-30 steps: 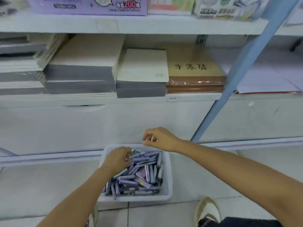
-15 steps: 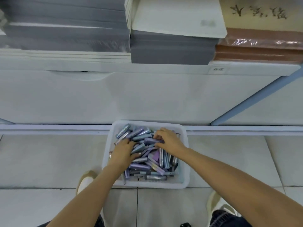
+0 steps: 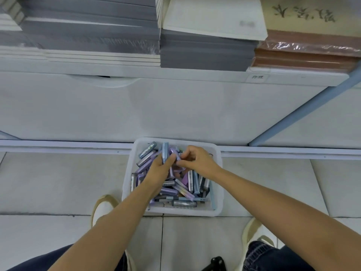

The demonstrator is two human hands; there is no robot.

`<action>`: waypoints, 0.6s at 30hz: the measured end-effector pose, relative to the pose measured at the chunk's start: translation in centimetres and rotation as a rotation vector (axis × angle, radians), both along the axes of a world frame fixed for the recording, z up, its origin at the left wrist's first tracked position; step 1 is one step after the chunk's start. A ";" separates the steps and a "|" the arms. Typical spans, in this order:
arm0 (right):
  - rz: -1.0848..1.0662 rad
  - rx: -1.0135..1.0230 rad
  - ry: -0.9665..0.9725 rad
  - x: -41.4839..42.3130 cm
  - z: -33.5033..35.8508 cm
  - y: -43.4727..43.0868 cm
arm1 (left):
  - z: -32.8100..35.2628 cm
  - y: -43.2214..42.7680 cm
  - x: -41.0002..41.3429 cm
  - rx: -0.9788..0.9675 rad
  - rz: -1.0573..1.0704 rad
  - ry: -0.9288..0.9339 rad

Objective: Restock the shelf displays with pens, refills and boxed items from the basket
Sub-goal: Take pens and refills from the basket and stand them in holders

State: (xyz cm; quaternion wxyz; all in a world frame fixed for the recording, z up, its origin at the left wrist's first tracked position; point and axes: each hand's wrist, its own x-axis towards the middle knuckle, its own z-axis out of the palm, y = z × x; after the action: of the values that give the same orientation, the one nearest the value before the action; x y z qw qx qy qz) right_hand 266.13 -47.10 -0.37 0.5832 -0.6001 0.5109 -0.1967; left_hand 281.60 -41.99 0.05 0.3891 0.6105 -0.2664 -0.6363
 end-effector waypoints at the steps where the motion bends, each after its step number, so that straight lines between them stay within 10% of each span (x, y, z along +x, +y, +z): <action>1: -0.009 -0.005 -0.013 0.1 0.2 0.4 | 0.1 0.1 -0.6 0.011 0.030 0.013; 6: 0.166 -0.045 0.040 -0.9 0.4 1.5 | -0.2 0.7 -1.3 0.015 0.061 -0.097; 11: 0.085 -0.125 0.576 -2.5 -2.7 3.4 | -0.8 1.3 0.0 0.004 -0.034 -0.206; 18: 0.036 -0.103 0.573 -0.3 -4.8 5.2 | -2.0 1.8 0.5 0.075 -0.059 -0.104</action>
State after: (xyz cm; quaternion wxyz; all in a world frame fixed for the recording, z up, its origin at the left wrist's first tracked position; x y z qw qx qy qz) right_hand 265.87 -41.88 -5.22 0.3871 -0.6689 0.6337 -0.0345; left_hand 282.14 -40.20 -1.93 0.3327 0.6486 -0.2803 -0.6246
